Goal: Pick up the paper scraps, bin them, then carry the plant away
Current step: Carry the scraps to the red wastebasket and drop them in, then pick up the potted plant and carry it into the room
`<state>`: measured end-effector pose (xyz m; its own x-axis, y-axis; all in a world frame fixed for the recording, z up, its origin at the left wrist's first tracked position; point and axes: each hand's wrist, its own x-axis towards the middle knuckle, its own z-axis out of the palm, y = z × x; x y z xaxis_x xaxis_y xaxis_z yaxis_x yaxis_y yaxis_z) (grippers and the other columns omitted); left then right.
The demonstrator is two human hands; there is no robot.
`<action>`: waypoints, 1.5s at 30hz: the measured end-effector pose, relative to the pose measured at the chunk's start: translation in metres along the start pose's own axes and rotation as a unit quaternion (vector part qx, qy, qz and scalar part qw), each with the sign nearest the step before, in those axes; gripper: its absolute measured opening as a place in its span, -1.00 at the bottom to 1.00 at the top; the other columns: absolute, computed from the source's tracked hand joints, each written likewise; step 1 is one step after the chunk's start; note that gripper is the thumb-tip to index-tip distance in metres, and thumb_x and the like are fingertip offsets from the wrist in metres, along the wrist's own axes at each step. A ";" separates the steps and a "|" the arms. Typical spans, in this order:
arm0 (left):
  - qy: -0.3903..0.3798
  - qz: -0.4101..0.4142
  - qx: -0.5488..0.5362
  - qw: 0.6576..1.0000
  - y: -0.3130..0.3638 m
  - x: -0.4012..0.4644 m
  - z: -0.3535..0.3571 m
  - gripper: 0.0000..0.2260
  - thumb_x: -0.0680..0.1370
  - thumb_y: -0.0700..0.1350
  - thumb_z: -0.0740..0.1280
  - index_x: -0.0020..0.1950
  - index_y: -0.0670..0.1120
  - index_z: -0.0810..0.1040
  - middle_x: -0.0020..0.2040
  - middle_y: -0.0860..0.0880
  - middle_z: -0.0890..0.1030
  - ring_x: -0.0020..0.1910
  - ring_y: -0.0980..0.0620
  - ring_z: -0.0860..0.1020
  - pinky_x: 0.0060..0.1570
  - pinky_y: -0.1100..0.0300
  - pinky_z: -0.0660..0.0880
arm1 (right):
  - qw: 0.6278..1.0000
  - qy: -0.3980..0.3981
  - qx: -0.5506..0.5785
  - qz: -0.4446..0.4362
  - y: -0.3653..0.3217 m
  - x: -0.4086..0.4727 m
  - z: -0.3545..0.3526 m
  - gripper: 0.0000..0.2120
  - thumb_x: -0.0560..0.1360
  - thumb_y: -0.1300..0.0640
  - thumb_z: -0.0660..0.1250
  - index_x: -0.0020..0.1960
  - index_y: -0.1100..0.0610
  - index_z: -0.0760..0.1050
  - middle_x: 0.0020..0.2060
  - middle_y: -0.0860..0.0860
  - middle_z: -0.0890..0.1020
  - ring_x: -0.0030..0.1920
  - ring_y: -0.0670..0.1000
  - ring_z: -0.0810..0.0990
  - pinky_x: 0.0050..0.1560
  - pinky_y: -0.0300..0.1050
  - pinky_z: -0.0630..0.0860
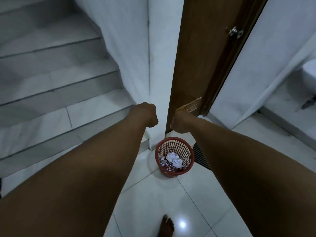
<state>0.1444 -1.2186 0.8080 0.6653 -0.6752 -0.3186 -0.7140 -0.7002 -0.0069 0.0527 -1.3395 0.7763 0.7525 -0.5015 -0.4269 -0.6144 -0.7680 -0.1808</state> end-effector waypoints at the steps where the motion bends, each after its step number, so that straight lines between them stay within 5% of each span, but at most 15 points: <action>1: 0.012 0.001 0.002 1.000 -0.009 -0.021 -0.007 -0.74 0.55 -0.03 0.30 0.16 -0.13 0.56 -0.02 -0.06 0.58 -0.14 -0.03 0.53 -0.21 0.13 0.44 | 1.000 0.005 -0.009 0.000 -0.011 -0.021 -0.004 -0.74 0.59 0.09 0.30 0.19 0.20 0.56 -0.02 0.06 0.63 -0.11 0.02 0.60 -0.36 -0.25 0.37; 10: 0.065 -0.009 -0.015 0.998 -0.071 -0.176 -0.024 -0.78 0.50 -0.05 0.31 0.08 -0.09 0.59 -0.03 -0.05 0.62 -0.10 -0.06 0.58 -0.05 0.08 0.56 | 0.996 0.027 -0.076 -0.038 -0.102 -0.169 -0.009 -0.66 0.58 0.01 0.27 0.23 0.23 0.48 -0.05 0.06 0.53 -0.11 0.04 0.53 -0.18 -0.13 0.46; 13: 0.073 -0.029 -0.017 0.997 -0.093 -0.224 -0.024 -0.73 0.52 -0.02 0.33 0.16 -0.10 0.59 0.08 -0.08 0.62 -0.01 -0.08 0.59 -0.04 0.09 0.53 | 0.994 0.035 -0.094 -0.052 -0.126 -0.214 -0.002 -0.75 0.58 0.01 0.27 0.06 0.21 0.46 -0.24 0.00 0.46 -0.25 -0.02 0.47 -0.30 -0.18 0.38; 18: 0.073 -0.058 -0.028 0.995 -0.111 -0.299 -0.025 -0.61 0.55 0.03 0.31 0.32 -0.11 0.51 0.24 -0.09 0.57 0.15 -0.10 0.55 0.02 0.07 0.48 | 0.989 0.053 -0.112 -0.078 -0.152 -0.282 0.003 -0.82 0.57 0.08 0.28 -0.08 0.20 0.42 -0.28 0.02 0.47 -0.32 -0.02 0.46 -0.37 -0.19 0.34; 25: 0.119 -0.121 -0.053 0.984 -0.137 -0.428 -0.007 -0.68 0.51 0.02 0.33 0.21 -0.08 0.57 0.13 -0.09 0.60 0.04 -0.10 0.58 -0.04 0.08 0.51 | 0.971 0.079 -0.169 -0.147 -0.205 -0.376 0.023 -0.69 0.56 0.08 0.27 -0.31 0.14 0.31 -0.32 0.06 0.47 -0.34 0.01 0.46 -0.09 -0.06 0.50; 32: 0.112 -0.195 -0.073 0.972 -0.160 -0.551 0.048 -0.75 0.51 -0.02 0.34 0.12 -0.09 0.59 0.05 -0.08 0.61 -0.09 -0.07 0.55 -0.17 0.10 0.45 | 0.951 0.086 -0.148 -0.256 -0.262 -0.459 0.095 -0.78 0.51 0.04 0.32 0.01 0.19 0.55 -0.09 0.10 0.60 -0.13 0.12 0.59 -0.07 -0.05 0.59; 45: 0.083 -0.306 -0.111 0.942 -0.314 -0.708 0.146 -0.77 0.46 -0.07 0.31 0.08 -0.11 0.54 -0.06 -0.06 0.55 -0.11 -0.08 0.56 -0.17 0.06 0.51 | 0.931 0.037 -0.133 -0.339 -0.427 -0.538 0.226 -0.80 0.49 0.05 0.31 -0.03 0.16 0.60 -0.05 0.09 0.64 -0.05 0.12 0.63 0.05 0.03 0.62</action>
<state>-0.1341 -0.4872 0.8975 0.9754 -0.1442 -0.1669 -0.1353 -0.9888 0.0635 -0.1437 -0.6513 0.8830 0.9660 0.1149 -0.2315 0.0796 -0.9845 -0.1566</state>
